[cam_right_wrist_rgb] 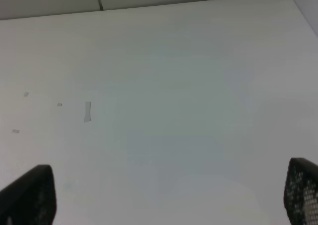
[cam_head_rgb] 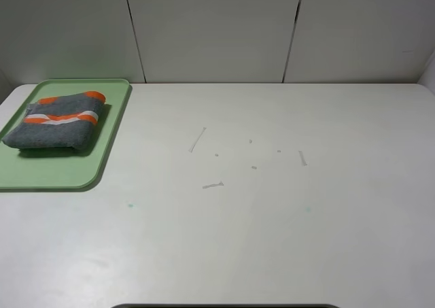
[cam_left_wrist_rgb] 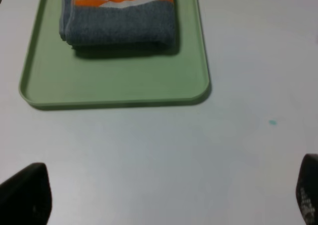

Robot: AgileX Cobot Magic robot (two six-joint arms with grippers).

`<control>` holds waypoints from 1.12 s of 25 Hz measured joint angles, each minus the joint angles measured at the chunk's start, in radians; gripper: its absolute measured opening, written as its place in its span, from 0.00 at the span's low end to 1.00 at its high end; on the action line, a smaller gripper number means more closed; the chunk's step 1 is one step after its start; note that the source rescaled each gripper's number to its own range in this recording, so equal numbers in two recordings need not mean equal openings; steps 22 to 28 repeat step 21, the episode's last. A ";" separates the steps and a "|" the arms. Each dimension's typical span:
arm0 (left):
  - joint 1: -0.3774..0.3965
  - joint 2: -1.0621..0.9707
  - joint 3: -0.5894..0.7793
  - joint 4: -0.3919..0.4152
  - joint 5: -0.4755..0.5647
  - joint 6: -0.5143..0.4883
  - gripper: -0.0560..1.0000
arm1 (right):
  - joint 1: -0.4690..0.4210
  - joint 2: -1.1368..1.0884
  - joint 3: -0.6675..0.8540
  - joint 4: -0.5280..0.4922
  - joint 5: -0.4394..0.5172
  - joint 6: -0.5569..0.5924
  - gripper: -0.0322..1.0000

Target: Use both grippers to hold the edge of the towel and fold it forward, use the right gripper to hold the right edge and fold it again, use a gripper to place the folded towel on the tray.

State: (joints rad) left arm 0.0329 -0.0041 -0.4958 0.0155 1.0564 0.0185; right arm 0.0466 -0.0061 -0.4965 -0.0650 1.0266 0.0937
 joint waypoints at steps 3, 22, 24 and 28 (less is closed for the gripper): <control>0.000 0.000 0.000 0.002 0.000 0.000 1.00 | 0.000 0.000 0.000 0.000 0.000 0.000 1.00; 0.000 0.000 0.000 0.002 0.000 0.000 1.00 | 0.000 0.000 0.000 0.000 0.000 0.000 1.00; 0.000 0.000 0.000 0.002 0.000 0.000 1.00 | 0.000 0.000 0.000 0.000 0.000 0.000 1.00; 0.000 0.000 0.000 0.002 0.000 0.000 1.00 | 0.000 0.000 0.000 0.000 0.000 0.000 1.00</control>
